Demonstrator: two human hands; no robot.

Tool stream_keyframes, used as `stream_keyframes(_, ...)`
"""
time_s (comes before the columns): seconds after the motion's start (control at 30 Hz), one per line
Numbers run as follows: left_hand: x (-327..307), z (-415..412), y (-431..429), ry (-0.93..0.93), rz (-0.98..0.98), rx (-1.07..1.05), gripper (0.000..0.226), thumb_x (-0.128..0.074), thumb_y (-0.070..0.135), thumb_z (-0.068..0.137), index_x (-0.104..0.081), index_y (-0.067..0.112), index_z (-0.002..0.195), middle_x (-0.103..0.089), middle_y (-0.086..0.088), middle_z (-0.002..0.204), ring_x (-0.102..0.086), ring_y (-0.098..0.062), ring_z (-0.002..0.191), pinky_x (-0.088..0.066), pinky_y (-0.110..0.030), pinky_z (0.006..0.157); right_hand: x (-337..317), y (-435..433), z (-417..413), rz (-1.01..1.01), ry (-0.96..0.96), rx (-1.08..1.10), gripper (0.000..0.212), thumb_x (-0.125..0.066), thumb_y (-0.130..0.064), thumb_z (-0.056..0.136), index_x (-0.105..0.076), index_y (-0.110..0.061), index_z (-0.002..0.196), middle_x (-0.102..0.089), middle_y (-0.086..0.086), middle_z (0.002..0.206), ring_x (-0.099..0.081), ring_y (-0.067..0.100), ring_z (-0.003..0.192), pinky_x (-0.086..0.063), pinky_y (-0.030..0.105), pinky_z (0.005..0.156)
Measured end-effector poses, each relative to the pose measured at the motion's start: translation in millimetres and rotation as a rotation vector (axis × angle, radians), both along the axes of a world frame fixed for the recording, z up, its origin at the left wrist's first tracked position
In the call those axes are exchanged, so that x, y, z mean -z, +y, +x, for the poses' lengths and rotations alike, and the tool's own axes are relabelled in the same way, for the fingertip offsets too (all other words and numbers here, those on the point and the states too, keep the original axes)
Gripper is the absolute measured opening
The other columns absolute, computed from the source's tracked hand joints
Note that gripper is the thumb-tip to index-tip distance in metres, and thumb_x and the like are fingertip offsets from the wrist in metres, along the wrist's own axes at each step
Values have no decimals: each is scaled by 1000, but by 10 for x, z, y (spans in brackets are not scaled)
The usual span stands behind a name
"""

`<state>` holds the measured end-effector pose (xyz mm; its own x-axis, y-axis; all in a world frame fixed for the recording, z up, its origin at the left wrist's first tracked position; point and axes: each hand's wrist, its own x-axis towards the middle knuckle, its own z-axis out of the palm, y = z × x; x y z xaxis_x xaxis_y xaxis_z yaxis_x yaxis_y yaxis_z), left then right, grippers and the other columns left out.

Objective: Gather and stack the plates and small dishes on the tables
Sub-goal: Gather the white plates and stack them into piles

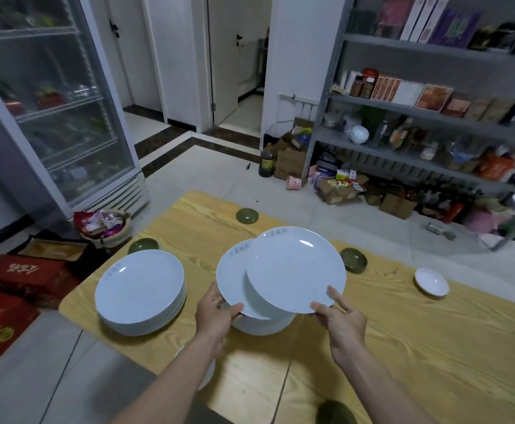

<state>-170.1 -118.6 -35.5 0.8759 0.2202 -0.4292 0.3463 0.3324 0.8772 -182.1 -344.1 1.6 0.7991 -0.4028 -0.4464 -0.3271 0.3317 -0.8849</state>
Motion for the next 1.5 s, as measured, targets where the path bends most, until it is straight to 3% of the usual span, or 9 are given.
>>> stream_keyframes(0.27,61,122,52,5,149,-18,85,-76,-15,71,-49,21,143,-62,-1,92,-63,-18,89,-58,-23,64,79,215,154,-13,57,-39,59,-77,16,73,-66,-7,126,-67,8,108,-73,19,69,-60,23,60)
stream_keyframes(0.43,147,132,88,24,100,21,88,-73,-19,72,-45,21,145,-58,-8,95,-65,-23,94,-60,-29,68,149,282,224,-7,73,-54,57,-76,17,73,-67,-5,124,-69,0,77,-74,29,83,-63,36,72)
stream_keyframes(0.57,192,140,90,17,59,37,89,-72,-20,72,-44,22,145,-57,-9,93,-65,-28,100,-60,-30,70,191,294,255,-21,88,-79,58,-75,17,74,-65,-4,127,-69,2,78,-73,30,85,-62,42,79)
stream_keyframes(0.8,194,162,102,32,69,44,91,-73,-19,72,-41,22,147,-53,-3,84,-66,-24,93,-61,-32,73,227,344,347,-97,54,-207,101,-77,13,74,-28,-22,155,-75,17,99,-75,29,84,-62,37,68)
stream_keyframes(1.07,182,156,80,29,110,54,92,-74,-18,71,-43,30,143,-46,-4,79,-61,-21,83,-61,-35,74,211,370,371,-255,106,-212,87,-82,9,69,-48,-15,145,-74,3,92,-72,24,85,-61,43,80)
stream_keyframes(1.2,97,134,98,26,149,93,75,-68,-22,70,-62,40,112,-45,-5,72,-55,-22,72,-61,-36,72,180,346,373,-404,151,-240,60,-84,1,70,-67,-13,126,-59,3,79,-56,20,77,-52,37,76)
stream_keyframes(1.33,-15,195,212,23,497,155,39,-69,-2,74,-58,35,78,-50,-4,79,-52,-23,70,-51,-43,64,187,261,432,-544,139,-286,39,-82,-8,74,-71,-5,112,-54,3,80,-51,18,75,-45,32,72)
stream_keyframes(1.4,-116,279,269,-3,842,220,27,-68,15,82,-65,30,104,-58,-2,99,-58,-22,87,-48,-37,75,125,239,500,-694,73,-339,48,-79,-17,81,-65,-7,125,-61,3,98,-54,17,89,-47,34,82)
stream_keyframes(1.5,-291,491,329,-56,1237,386,52,-58,26,91,-48,22,142,-49,-3,140,-45,-23,128,-42,-36,98,13,214,676,-1008,-38,-603,70,-68,-39,90,-40,-19,150,-47,2,146,-43,21,131,-38,36,105)
